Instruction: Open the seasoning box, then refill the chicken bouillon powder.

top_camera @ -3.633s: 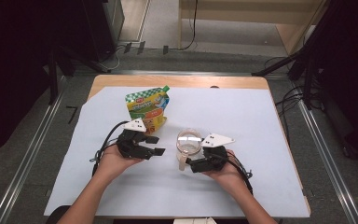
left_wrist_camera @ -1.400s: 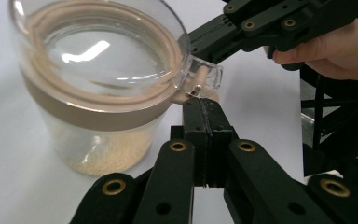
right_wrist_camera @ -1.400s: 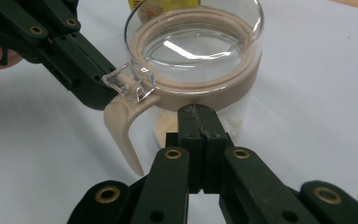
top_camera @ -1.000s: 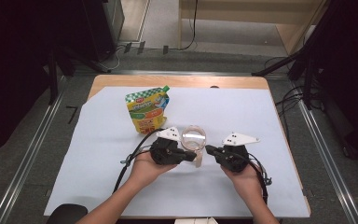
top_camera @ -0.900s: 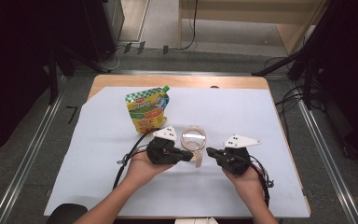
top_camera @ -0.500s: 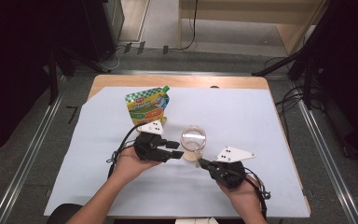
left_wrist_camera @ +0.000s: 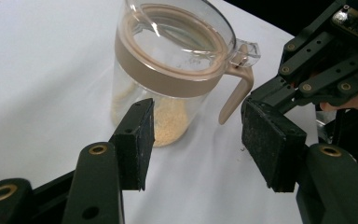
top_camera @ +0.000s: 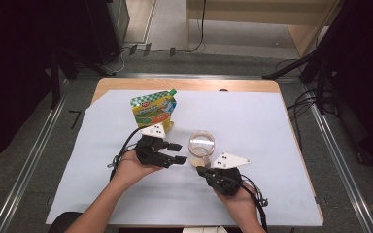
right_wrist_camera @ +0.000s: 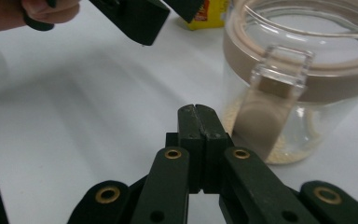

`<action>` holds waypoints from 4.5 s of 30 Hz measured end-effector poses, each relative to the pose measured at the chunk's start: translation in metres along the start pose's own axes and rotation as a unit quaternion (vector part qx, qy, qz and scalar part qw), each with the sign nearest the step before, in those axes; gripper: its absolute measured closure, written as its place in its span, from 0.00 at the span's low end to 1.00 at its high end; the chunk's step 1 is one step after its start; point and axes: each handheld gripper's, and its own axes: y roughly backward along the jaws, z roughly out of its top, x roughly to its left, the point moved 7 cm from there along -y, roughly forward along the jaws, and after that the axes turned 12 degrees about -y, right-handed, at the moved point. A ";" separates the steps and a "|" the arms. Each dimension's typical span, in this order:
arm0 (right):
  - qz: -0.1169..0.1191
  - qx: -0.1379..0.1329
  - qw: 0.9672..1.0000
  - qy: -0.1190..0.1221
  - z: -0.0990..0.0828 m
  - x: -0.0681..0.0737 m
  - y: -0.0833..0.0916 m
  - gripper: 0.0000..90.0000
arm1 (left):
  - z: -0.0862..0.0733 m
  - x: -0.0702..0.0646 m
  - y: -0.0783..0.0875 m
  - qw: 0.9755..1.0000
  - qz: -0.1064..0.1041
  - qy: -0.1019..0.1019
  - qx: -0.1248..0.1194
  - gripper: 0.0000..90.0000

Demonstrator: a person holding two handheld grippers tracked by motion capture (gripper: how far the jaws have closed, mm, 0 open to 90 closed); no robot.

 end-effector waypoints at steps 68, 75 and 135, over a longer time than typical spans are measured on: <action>-0.067 -0.013 0.995 -0.071 0.024 -0.110 0.051 1.00 | 0.017 -0.003 -0.018 0.998 -0.049 -0.014 0.025 0.25; -0.058 0.005 0.995 -0.085 0.023 -0.121 0.037 1.00 | 0.029 0.002 -0.029 0.997 -0.063 -0.027 0.034 0.23; -0.088 0.021 0.993 -0.079 0.019 -0.126 0.022 1.00 | 0.045 -0.003 -0.079 0.992 -0.022 -0.102 0.066 0.12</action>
